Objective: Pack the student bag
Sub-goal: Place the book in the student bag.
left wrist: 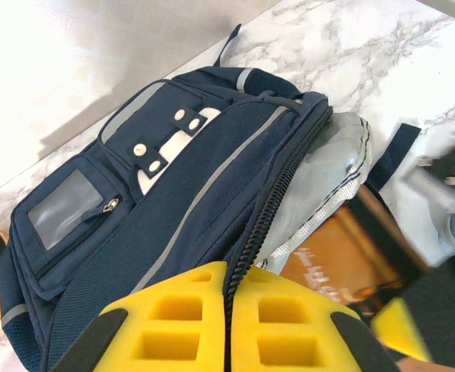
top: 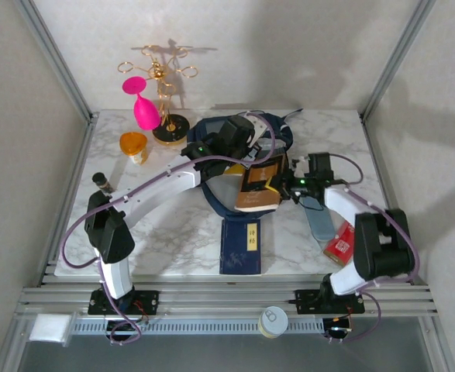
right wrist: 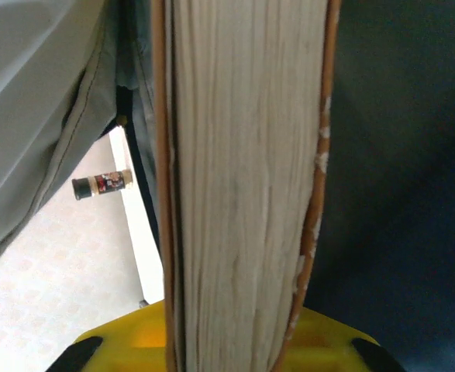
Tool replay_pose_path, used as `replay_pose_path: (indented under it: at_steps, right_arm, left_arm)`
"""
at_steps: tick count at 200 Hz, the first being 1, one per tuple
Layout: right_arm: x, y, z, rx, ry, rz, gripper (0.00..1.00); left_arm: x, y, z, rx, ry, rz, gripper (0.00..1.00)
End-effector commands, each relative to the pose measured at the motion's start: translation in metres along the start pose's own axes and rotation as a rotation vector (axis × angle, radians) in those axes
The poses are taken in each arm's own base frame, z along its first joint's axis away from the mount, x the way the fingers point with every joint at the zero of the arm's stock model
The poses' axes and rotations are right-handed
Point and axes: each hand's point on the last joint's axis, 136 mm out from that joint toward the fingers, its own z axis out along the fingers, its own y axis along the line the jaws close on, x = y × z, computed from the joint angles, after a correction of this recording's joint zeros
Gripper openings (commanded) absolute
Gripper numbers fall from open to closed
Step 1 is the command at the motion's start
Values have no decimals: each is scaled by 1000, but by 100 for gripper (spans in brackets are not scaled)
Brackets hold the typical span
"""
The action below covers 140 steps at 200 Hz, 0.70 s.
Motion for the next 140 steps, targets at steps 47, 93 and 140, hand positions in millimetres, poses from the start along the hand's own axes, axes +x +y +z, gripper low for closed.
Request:
replay_pose_path:
  at_steps: [47, 93, 140]
  right_arm:
    - [-85, 31, 69, -21, -105, -181, 16]
    - [-103, 20, 73, 87, -134, -255, 61]
    - [-89, -15, 31, 348, -209, -281, 76]
  left_arm:
    - [-45, 23, -23, -104, -150, -72, 0]
    - [-42, 48, -8, -189, -118, -155, 0]
    - [-42, 46, -5, -128, -135, -179, 0]
